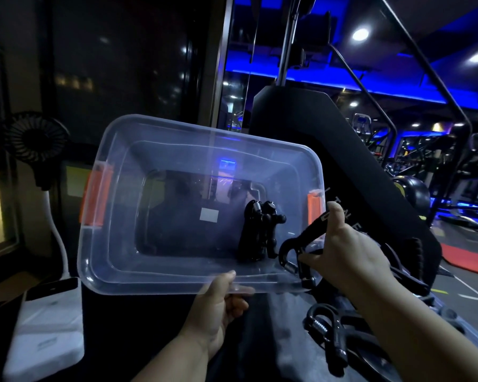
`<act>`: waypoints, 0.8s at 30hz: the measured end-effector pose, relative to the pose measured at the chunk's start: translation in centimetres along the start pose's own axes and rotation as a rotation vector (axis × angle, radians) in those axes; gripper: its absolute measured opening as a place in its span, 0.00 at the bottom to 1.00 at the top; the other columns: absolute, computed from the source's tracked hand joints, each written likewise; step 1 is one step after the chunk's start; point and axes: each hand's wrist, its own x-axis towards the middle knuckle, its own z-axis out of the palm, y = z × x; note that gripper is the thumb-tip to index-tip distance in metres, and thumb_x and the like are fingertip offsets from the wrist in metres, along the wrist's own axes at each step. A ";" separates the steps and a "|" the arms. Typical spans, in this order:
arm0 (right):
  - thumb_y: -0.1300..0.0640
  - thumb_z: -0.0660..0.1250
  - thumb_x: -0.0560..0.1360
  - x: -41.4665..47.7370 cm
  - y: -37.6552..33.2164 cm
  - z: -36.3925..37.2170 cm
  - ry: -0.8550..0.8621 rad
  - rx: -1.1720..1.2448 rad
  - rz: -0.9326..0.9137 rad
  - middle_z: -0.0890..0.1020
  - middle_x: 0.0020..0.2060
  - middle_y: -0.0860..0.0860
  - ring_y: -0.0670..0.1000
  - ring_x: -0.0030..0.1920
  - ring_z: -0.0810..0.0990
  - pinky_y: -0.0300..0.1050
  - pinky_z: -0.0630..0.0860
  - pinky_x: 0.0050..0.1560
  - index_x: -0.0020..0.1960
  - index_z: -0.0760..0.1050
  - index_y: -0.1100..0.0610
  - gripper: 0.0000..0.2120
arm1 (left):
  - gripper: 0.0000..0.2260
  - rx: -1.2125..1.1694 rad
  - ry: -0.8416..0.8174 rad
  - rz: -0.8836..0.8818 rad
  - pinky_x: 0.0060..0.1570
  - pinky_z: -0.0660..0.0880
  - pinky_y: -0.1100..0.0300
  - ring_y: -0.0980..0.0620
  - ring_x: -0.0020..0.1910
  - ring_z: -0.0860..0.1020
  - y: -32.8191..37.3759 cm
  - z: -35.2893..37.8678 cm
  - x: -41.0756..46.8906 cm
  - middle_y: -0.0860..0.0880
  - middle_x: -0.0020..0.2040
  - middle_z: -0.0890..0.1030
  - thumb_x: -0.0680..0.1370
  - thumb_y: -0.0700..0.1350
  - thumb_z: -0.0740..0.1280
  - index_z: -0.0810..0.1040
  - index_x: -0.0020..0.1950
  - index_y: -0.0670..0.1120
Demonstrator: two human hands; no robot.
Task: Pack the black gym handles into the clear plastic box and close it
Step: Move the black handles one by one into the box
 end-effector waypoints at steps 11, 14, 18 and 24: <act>0.51 0.75 0.66 0.8 -0.5 0.1 0.012 0.202 -0.211 0.78 0.37 0.44 0.52 0.44 0.79 0.41 0.69 0.39 0.48 0.77 0.49 0.13 | 0.07 -0.022 -0.009 0.003 0.31 0.69 0.61 0.53 0.25 0.74 0.1 -0.1 -0.1 0.41 0.36 0.83 0.78 0.44 0.62 0.75 0.48 0.41; 0.54 0.76 0.66 1.2 -1.0 0.3 0.005 0.259 -0.235 0.73 0.30 0.40 0.48 0.38 0.76 0.40 0.68 0.37 0.44 0.79 0.49 0.08 | 0.08 -0.044 -0.008 -0.002 0.30 0.69 0.62 0.54 0.24 0.74 0.0 -0.1 0.1 0.42 0.33 0.83 0.79 0.44 0.61 0.75 0.47 0.39; 0.53 0.76 0.67 1.9 -1.5 0.6 -0.020 0.336 -0.240 0.76 0.32 0.40 0.48 0.37 0.78 0.40 0.74 0.38 0.44 0.80 0.48 0.08 | 0.11 -0.009 -0.011 -0.010 0.30 0.70 0.63 0.55 0.24 0.74 -0.2 -0.1 0.4 0.40 0.38 0.82 0.78 0.45 0.61 0.78 0.47 0.38; 0.54 0.76 0.68 3.6 -3.1 2.0 -0.062 0.492 -0.210 0.81 0.36 0.46 0.50 0.37 0.81 0.46 0.79 0.40 0.44 0.77 0.49 0.09 | 0.08 -0.056 -0.031 0.010 0.31 0.69 0.61 0.52 0.28 0.73 -0.4 -0.1 0.5 0.38 0.42 0.78 0.78 0.45 0.62 0.77 0.47 0.42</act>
